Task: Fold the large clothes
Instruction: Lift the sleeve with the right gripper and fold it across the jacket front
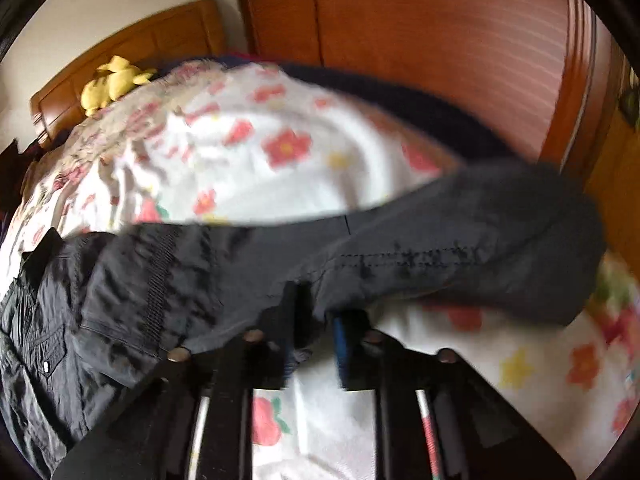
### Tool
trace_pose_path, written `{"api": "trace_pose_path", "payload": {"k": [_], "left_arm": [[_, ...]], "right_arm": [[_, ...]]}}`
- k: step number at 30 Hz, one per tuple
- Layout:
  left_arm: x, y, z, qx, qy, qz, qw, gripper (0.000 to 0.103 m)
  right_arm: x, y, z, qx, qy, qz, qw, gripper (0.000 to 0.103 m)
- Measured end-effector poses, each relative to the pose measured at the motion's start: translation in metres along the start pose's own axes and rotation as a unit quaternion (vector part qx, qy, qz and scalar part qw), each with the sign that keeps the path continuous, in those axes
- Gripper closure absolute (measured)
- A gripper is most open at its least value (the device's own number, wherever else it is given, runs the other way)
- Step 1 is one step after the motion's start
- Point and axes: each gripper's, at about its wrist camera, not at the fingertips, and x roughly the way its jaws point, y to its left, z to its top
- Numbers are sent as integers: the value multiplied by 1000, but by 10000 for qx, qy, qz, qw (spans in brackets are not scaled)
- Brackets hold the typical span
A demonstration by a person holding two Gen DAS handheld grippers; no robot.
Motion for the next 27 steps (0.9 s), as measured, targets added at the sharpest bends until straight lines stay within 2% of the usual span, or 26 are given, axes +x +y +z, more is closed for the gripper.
{"api": "trace_pose_path", "payload": {"k": [5, 8, 11, 14, 18, 21, 23, 27], "left_arm": [[-2, -2, 0, 66, -11, -27, 10000, 50], [-3, -2, -1, 84, 1, -20, 10000, 50], [-6, 1, -2, 64, 4, -19, 10000, 50], [-8, 3, -2, 51, 1, 0, 10000, 50], [-10, 4, -2, 40, -12, -1, 10000, 50], [-11, 5, -2, 31, -18, -3, 10000, 50], [-13, 6, -2, 38, -27, -7, 10000, 50], [-17, 7, -2, 42, -104, -14, 9999, 50]], "right_arm": [[-41, 33, 17, -569, -475, 216, 9970, 93], [-75, 66, 21, -952, -838, 442, 9909, 94], [-110, 102, 15, -1269, -1138, 862, 9816, 94], [-142, 147, -4, -1779, -1274, 1447, 9650, 94], [-160, 196, -36, -2366, -1144, 1927, 9454, 94], [-161, 217, -59, -2637, -938, 2073, 9374, 94], [-158, 223, -70, -2735, -816, 2084, 9355, 94], [-152, 230, -86, -2690, -526, 2036, 9399, 94]]}}
